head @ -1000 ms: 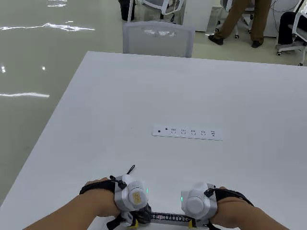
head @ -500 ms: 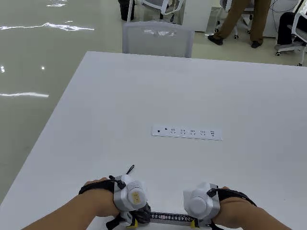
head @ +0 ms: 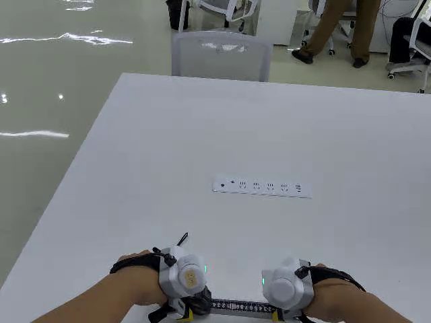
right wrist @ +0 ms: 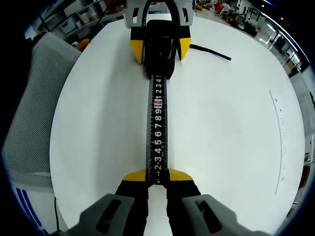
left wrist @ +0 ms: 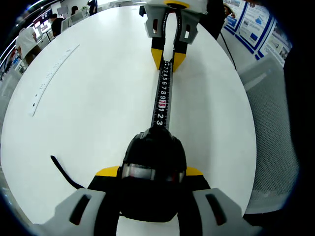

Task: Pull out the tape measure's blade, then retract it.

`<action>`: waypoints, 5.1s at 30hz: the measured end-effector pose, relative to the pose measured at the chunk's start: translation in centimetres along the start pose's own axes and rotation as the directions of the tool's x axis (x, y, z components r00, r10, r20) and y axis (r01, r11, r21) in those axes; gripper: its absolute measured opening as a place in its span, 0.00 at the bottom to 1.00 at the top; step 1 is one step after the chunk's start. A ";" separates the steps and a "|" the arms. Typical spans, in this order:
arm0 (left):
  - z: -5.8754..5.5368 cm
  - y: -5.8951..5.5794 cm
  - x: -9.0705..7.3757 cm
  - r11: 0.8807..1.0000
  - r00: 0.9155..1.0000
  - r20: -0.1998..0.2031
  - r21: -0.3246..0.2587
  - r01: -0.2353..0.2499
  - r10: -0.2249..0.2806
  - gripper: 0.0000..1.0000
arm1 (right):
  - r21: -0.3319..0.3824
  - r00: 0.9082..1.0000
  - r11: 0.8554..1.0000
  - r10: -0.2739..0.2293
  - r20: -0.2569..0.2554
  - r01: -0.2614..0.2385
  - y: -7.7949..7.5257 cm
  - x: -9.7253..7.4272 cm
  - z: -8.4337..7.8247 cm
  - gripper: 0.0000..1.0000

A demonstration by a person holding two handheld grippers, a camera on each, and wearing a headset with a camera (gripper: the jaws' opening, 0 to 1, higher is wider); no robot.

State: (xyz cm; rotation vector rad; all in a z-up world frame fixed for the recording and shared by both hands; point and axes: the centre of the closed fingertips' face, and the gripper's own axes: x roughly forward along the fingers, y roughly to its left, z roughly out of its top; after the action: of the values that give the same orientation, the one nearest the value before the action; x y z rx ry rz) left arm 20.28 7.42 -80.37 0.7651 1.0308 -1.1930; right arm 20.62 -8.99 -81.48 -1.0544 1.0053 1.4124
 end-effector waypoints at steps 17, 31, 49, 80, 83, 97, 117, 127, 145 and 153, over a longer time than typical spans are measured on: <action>0.2 -0.1 -0.2 1.000 1.000 0.003 -0.003 -0.006 0.006 0.39 | 0.009 1.000 1.000 -0.003 -0.010 0.003 0.0 -0.3 -1.2 0.12; 0.0 0.1 0.2 1.000 1.000 0.004 -0.003 -0.005 0.005 0.39 | 0.015 1.000 1.000 -0.007 -0.030 0.007 -0.1 -0.5 -2.4 0.12; 0.0 0.1 0.2 1.000 1.000 0.006 -0.007 -0.005 0.005 0.39 | 0.023 0.999 1.000 -0.010 -0.040 0.011 0.0 -0.8 -3.8 0.12; 0.1 0.2 0.1 1.000 1.000 0.005 -0.007 -0.008 0.008 0.38 | 0.032 0.997 0.999 -0.013 -0.077 0.016 0.0 -1.8 -6.0 0.13; 0.1 0.1 0.1 1.000 1.000 0.005 -0.007 -0.006 0.006 0.38 | 0.038 0.997 0.999 -0.014 -0.079 0.017 -0.1 -1.9 -6.4 0.13; 0.0 0.3 0.2 1.000 1.000 0.003 -0.009 -0.005 0.005 0.38 | 0.038 0.997 0.999 -0.014 -0.078 0.018 -0.1 -2.3 -6.9 0.13; 0.2 0.0 -0.3 1.000 1.000 0.001 -0.012 -0.006 0.006 0.38 | 0.050 0.996 0.998 -0.019 -0.085 0.023 0.0 -2.5 -8.1 0.13; 0.1 0.2 0.1 1.000 1.000 0.002 -0.012 -0.007 0.007 0.38 | 0.059 0.998 0.998 -0.031 -0.063 0.035 0.2 -2.8 -8.2 0.14; 0.2 0.4 0.5 1.000 0.999 0.041 -0.008 -0.015 0.015 0.39 | 0.108 0.999 0.993 -0.039 -0.008 0.039 0.0 -2.2 -7.9 0.15; -0.2 0.7 0.9 0.999 0.999 0.032 0.015 -0.033 0.033 0.39 | 0.128 0.999 0.991 -0.039 0.007 0.038 -0.1 -2.2 -7.9 0.16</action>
State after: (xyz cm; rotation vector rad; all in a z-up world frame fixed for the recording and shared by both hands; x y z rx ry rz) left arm 20.93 7.40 -81.32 0.7702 0.9808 -1.1824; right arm 21.48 -17.20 -81.37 -0.9673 1.0490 1.3029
